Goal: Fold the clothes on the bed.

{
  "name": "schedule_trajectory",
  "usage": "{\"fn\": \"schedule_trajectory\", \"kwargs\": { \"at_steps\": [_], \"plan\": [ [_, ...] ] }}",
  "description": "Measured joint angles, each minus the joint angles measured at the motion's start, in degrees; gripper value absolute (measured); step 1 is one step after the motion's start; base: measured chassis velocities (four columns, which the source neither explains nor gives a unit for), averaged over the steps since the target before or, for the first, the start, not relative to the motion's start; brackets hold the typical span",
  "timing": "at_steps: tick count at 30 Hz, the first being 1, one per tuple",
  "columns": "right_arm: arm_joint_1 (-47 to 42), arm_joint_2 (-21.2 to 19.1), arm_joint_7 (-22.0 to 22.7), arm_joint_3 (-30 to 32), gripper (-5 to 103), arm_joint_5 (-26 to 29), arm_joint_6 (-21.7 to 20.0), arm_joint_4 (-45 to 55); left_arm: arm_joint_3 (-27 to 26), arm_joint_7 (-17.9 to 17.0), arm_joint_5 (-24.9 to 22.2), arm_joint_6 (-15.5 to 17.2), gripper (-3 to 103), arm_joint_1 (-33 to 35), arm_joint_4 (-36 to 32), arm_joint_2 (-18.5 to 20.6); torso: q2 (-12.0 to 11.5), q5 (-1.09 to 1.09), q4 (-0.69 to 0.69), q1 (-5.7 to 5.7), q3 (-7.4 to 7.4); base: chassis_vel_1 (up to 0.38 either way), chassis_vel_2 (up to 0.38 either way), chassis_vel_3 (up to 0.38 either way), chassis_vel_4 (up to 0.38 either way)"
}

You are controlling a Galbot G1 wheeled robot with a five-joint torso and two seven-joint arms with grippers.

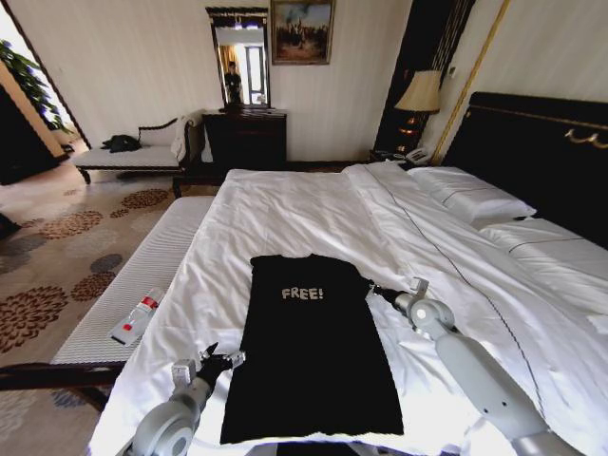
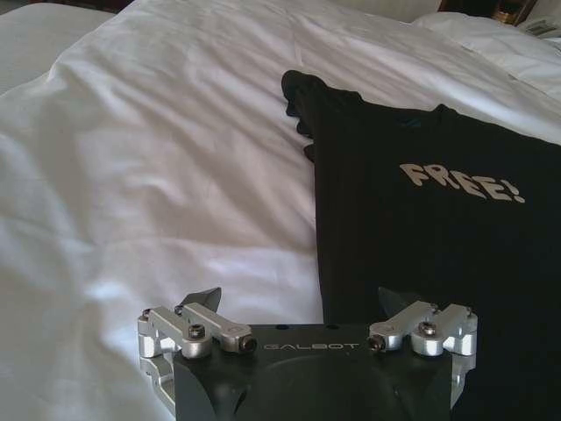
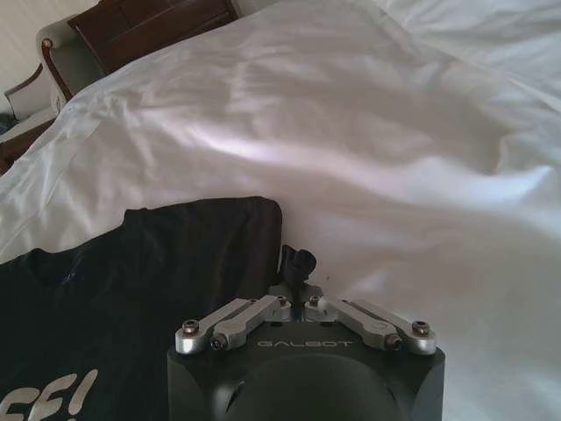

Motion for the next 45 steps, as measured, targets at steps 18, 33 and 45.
{"fn": "schedule_trajectory", "kwargs": {
  "at_steps": [18, 33, 45],
  "plan": [
    [-0.6, 1.0, 2.8, 0.7, 26, -7.6, 4.0, -2.0, -0.9, 0.0, 0.2, -0.3, 100, 1.4, -1.1, -0.3, 0.0, 0.00, 0.01, 0.00, 0.00, 0.000, 0.000, 0.000, 0.000],
    [-8.7, -2.3, -6.4, 4.4, 81, -27.8, 11.4, 5.8, 0.0, 0.2, 0.1, -0.3, 100, 0.2, -0.4, -0.4, 0.0, 0.00, 0.00, 0.00, 0.00, 0.000, 0.000, 0.000, 0.000],
    [-9.8, -6.0, -16.4, 0.0, 100, -54.3, 26.7, 1.1, -0.2, 0.3, -0.5, -0.2, 100, 0.4, -0.1, -0.3, 0.0, 0.00, 0.01, 0.00, 0.00, 0.000, 0.000, 0.000, 0.000]
  ]
}}
